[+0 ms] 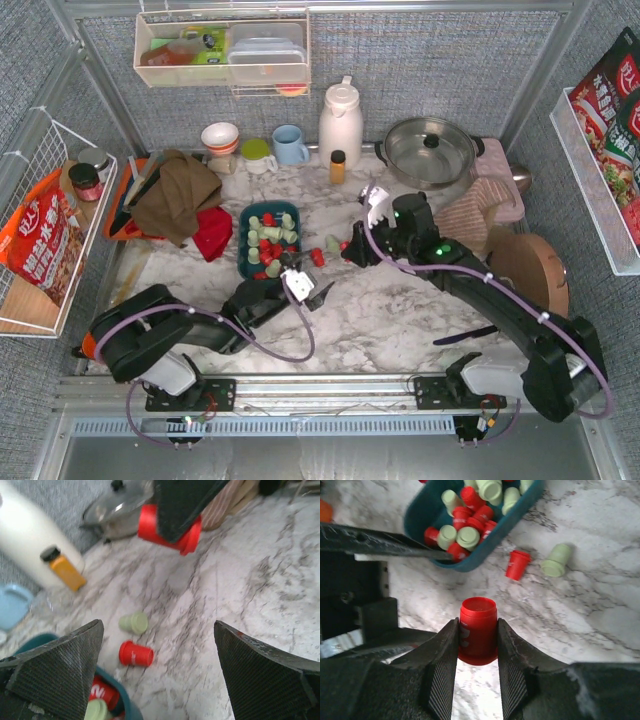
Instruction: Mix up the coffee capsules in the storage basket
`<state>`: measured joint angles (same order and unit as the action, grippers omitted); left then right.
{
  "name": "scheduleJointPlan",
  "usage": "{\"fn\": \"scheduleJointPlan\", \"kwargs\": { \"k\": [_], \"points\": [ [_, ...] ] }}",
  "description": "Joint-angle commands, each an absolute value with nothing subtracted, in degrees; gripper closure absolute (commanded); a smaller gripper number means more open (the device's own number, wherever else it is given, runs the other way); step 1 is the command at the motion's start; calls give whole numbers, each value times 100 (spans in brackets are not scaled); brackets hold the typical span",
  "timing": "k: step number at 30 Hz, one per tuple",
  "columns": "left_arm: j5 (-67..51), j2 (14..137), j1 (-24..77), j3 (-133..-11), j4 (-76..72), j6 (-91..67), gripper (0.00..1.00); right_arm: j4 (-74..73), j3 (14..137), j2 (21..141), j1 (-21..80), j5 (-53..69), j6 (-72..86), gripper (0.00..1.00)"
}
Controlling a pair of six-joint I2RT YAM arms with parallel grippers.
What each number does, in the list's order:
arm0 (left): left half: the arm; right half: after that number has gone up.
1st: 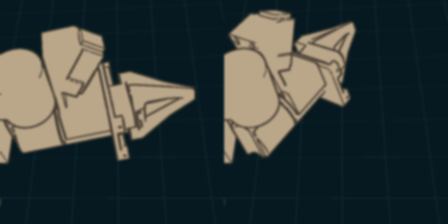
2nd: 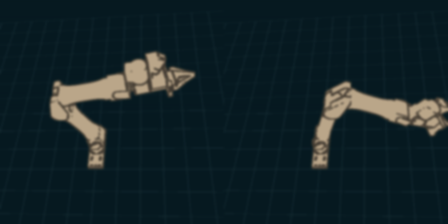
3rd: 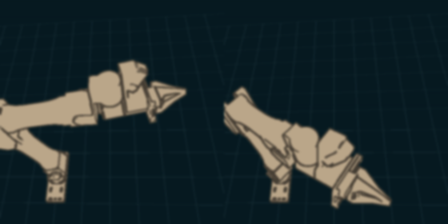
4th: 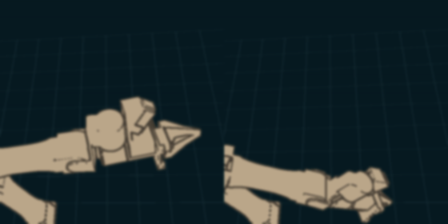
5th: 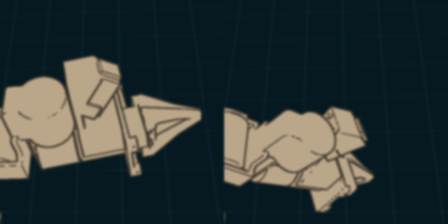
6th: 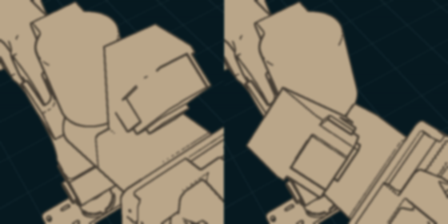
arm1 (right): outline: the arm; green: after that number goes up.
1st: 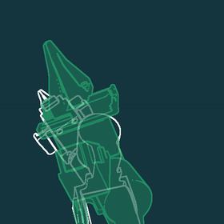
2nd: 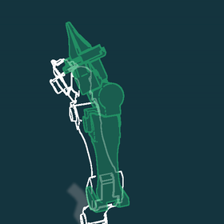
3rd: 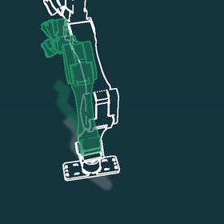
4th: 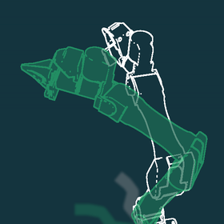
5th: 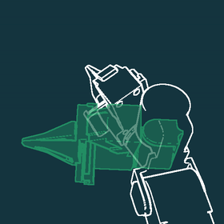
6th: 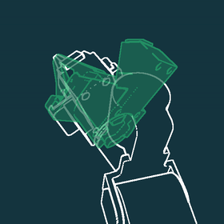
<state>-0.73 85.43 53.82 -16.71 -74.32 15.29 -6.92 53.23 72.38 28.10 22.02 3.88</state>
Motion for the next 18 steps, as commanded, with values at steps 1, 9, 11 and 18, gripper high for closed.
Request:
{"fn": "scheduleJointPlan", "kwargs": {
  "k": [1,9,11,18],
  "points": [
    [-852,8930,5489,-1596,-9445,2203,1,112,4975,6791,2839,2689,1550,69],
    [-844,9161,5746,-1870,-9396,2397,1,607,4488,6607,2984,2969,2125,69],
    [-839,9196,5793,-1925,-9398,2439,1,666,4487,6668,3013,3028,2173,69],
    [-753,9236,5905,-1951,-9400,2578,3,632,4553,6747,3088,3072,2162,69]
  ]
}}
